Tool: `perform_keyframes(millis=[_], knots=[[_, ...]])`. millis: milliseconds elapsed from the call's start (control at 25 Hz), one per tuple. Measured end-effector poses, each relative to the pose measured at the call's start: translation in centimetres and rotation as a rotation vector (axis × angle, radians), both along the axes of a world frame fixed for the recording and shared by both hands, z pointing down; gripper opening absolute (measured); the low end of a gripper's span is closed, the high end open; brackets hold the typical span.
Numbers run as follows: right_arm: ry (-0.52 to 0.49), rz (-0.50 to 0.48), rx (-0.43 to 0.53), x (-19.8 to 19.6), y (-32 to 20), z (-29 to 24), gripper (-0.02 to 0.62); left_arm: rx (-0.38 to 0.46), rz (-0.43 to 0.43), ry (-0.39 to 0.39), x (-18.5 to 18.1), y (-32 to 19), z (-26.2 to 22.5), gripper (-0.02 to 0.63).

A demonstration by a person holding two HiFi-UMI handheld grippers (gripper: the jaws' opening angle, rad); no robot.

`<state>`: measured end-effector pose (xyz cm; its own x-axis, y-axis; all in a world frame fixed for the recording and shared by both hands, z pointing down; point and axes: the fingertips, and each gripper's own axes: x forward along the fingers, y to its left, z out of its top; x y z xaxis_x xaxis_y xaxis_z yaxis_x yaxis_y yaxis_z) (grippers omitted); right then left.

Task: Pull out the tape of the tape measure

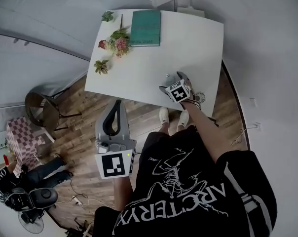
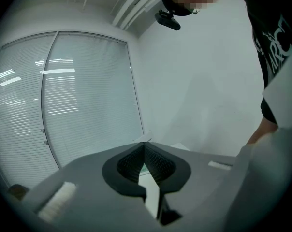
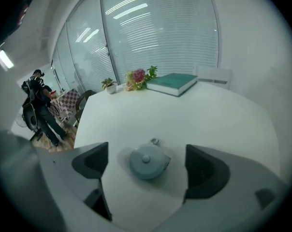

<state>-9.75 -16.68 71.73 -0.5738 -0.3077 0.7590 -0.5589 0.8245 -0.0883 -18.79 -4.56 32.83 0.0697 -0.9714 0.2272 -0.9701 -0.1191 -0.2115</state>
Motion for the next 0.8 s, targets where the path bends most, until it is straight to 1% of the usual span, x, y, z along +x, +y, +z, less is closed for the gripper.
perform_keyframes(millis=[40,80,160,280,360,400,520,640,760,800], knots=[[0.030,-0.015,0.011,0.1,0.1,0.1,0.414,0.003,-0.006,-0.002,-0.1,0.1,-0.2,0.011],[0.057,-0.027,0.021,0.2,0.1,0.2,0.221,0.006,-0.011,-0.004,-0.1,0.3,-0.3,0.011],[0.077,-0.046,0.023,0.4,0.2,0.2,0.222,-0.001,-0.018,-0.002,-0.1,0.4,-0.4,0.011],[0.071,-0.078,0.024,0.9,0.4,-0.4,0.219,-0.024,-0.011,0.019,0.3,0.4,0.4,0.011],[0.046,-0.104,0.048,1.5,0.6,-1.7,0.218,-0.014,0.019,0.053,0.7,-0.2,1.0,0.011],[0.031,-0.122,0.066,1.9,0.7,-2.6,0.218,-0.025,0.040,0.085,0.9,-0.6,1.7,0.012],[-0.004,-0.195,0.159,3.4,1.0,-6.7,0.218,-0.090,0.140,0.231,2.3,-1.8,4.1,0.012],[-0.031,-0.281,0.279,5.2,1.3,-12.6,0.218,-0.112,0.252,0.382,4.3,-2.9,5.6,0.012],[-0.044,-0.409,0.398,6.8,2.3,-18.9,0.218,-0.144,0.346,0.539,6.4,-4.0,6.7,0.014],[-0.045,-0.458,0.433,7.2,2.8,-20.8,0.218,-0.156,0.373,0.579,7.2,-4.4,7.0,0.029]])
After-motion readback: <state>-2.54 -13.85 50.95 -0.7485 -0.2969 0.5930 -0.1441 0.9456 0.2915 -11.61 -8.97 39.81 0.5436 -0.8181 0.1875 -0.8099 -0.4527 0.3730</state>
